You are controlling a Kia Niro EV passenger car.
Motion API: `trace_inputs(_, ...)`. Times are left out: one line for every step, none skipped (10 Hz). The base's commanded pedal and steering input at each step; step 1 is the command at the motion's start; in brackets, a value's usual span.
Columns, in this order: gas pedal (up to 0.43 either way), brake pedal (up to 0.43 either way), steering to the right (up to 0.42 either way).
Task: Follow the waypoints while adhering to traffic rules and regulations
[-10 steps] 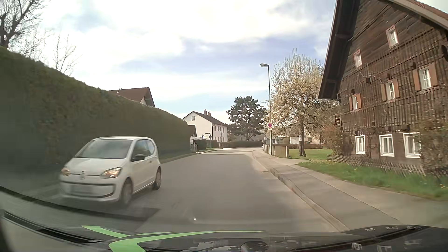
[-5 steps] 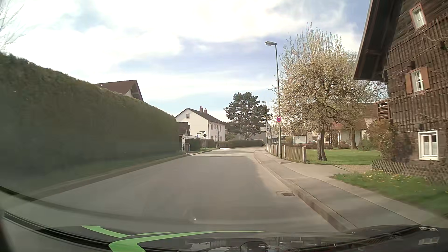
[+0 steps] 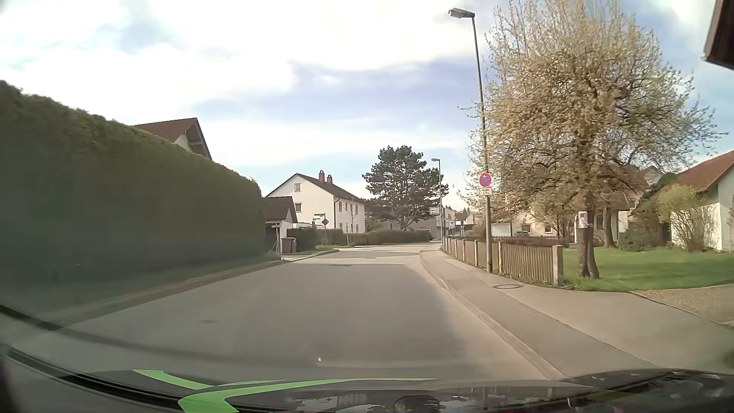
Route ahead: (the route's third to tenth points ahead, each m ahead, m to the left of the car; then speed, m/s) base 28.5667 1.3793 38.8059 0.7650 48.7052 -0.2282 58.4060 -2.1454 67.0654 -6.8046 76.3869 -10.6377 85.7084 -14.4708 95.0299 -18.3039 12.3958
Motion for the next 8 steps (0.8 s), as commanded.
trace_inputs(0.197, 0.0, 0.005)
trace_inputs(0.197, 0.0, 0.005)
trace_inputs(0.197, 0.0, 0.005)
trace_inputs(0.197, 0.0, 0.005)
trace_inputs(0.197, 0.0, 0.006)
trace_inputs(0.197, 0.0, 0.008)
trace_inputs(0.197, 0.0, 0.009)
trace_inputs(0.189, 0.0, 0.01)
